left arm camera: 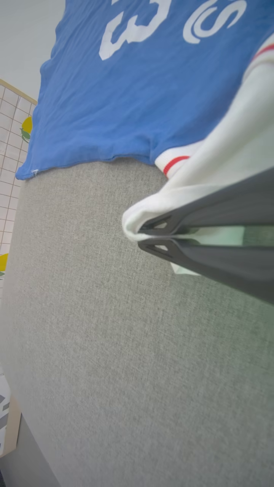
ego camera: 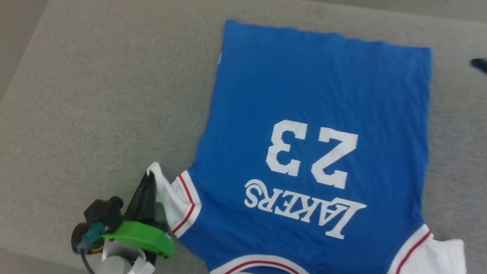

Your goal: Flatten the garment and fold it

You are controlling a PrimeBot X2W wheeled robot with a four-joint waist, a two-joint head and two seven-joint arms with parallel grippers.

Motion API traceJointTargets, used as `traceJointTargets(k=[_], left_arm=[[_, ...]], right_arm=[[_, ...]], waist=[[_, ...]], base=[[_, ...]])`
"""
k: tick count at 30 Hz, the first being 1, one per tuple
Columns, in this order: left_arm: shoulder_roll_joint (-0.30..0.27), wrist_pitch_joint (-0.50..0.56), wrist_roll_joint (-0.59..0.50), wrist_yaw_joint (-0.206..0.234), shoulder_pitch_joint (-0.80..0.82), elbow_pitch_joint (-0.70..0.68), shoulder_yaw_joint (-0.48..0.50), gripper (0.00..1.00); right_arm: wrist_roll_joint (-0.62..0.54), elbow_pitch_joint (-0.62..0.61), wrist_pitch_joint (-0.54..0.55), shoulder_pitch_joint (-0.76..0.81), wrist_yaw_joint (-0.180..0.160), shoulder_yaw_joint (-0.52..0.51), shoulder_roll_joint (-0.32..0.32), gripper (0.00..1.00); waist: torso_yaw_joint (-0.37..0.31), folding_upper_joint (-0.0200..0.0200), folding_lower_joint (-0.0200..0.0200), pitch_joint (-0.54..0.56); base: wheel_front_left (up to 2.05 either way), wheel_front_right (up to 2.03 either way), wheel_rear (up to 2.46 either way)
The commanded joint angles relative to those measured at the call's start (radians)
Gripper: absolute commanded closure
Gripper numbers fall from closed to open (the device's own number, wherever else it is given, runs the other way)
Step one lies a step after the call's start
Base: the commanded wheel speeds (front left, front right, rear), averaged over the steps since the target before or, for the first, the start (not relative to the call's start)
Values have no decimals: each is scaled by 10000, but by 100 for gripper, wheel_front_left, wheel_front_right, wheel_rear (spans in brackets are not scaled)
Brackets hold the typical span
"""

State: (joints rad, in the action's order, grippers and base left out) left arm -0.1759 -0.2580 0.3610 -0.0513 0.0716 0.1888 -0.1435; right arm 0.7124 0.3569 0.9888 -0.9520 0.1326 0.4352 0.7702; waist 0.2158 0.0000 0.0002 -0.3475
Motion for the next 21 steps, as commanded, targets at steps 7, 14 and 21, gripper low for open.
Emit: traceJointTargets(k=[7,14,21], left_arm=[[587,-38,-430,-319,661,-235,-86,100],[841,-38,-669,-478,860,-197,7,100],[918,-38,-840,-600,929,-30,204,100]], right_arm=[[-568,1375,778,-961,-19,-383,-203,0],[-710,2017,503,-150,-19,-179,-541,0],[-505,2040,513,385,-19,222,-259,100]], waist=[[1654,0,-2,-2017],[1761,0,-2,-2264],[1568,0,-2,-2148]], base=[[0,0,0],[0,0,0],[0,0,0]])
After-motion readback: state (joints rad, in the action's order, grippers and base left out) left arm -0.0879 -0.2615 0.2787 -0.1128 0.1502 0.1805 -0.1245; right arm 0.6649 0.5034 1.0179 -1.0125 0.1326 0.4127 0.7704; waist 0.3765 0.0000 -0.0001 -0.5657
